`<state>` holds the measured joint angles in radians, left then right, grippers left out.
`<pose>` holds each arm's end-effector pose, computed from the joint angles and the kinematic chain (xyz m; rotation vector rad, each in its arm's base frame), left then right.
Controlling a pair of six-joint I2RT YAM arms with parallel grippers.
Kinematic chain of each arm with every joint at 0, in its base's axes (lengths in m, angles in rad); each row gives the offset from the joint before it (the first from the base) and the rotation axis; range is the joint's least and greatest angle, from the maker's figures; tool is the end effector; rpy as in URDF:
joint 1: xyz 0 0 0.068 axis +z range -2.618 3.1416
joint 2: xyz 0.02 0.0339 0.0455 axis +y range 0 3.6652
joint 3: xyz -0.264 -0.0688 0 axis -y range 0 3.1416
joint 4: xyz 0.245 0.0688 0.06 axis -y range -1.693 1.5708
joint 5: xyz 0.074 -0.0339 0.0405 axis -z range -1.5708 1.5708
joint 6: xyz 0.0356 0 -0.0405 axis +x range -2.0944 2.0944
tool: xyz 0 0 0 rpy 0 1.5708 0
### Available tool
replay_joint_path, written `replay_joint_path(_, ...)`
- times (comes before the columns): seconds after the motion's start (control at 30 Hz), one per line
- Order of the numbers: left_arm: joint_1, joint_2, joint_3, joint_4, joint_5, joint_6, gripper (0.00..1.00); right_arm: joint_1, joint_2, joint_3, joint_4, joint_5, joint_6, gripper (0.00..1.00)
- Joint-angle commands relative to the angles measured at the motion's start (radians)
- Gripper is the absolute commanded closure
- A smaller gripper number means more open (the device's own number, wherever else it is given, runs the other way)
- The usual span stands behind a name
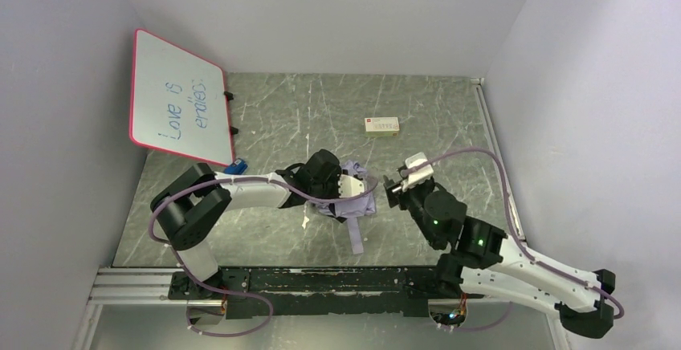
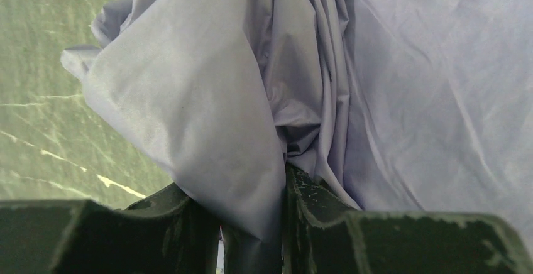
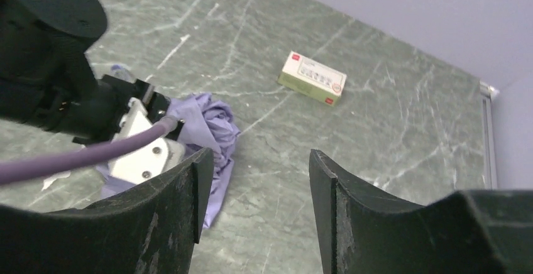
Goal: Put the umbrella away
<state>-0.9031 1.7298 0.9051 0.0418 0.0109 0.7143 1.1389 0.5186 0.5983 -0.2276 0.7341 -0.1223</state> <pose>0.2163 -0.2750 0.1577 1.7081 1.6229 -0.1051 0.0759 0.1076 0.3089 -0.5141 1.6017 0.1336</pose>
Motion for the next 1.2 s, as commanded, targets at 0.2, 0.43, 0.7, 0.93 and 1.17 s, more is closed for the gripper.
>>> replay_joint_path(0.2, 0.008, 0.036, -0.090, 0.127, -0.170, 0.158, 0.83, -0.583, 0.249, 0.122, -0.046, -0.513, 0.194, 0.40)
replay_joint_path(0.43, -0.017, 0.022, -0.199, 0.323, -0.146, 0.270, 0.83, -0.849, 0.592, 0.190, 0.098, -0.982, 0.133, 0.35)
replay_joint_path(0.7, -0.055, 0.091, -0.296, 0.593, -0.198, 0.423, 0.83, -0.857, 0.847, 0.297, 0.315, -1.313, -0.046, 0.34)
replay_joint_path(0.93, -0.097, 0.147, -0.312, 0.655, -0.269, 0.498, 0.83, -0.856, 1.044, 0.497, -0.176, -1.476, -0.582, 0.30)
replay_joint_path(1.17, -0.145, 0.195, -0.349, 0.720, -0.318, 0.558, 0.83, -0.813, 1.130, 0.564, -0.326, -1.489, -0.740, 0.29)
